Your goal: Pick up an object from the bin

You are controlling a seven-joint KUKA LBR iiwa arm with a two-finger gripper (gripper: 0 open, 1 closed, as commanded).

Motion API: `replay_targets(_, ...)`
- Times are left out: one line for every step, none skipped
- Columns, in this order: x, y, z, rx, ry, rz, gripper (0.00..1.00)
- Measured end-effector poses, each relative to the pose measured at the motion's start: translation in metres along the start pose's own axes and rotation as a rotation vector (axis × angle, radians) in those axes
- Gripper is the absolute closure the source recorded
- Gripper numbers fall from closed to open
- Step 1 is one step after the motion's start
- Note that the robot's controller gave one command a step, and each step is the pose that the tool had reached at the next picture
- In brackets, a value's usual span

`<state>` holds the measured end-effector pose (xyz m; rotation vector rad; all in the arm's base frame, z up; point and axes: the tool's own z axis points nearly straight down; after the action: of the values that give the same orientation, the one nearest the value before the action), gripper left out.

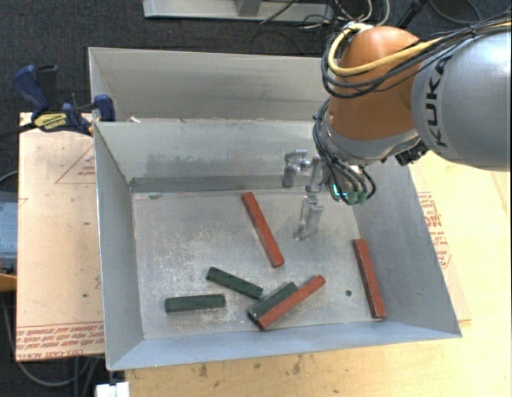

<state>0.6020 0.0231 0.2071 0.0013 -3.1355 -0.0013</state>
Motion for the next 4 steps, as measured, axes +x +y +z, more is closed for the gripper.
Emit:
replay_targets(-0.013, 0.009, 0.14, -0.001, -0.002, 0.327, 0.0)
replay_targets(-0.007, 0.032, 0.105, -0.003, -0.01, 0.345, 0.0)
replay_targets(-0.008, 0.008, 0.107, -0.001, -0.009, 0.436, 0.0)
replay_targets(-0.009, 0.042, 0.138, -0.002, -0.006, 0.542, 0.0)
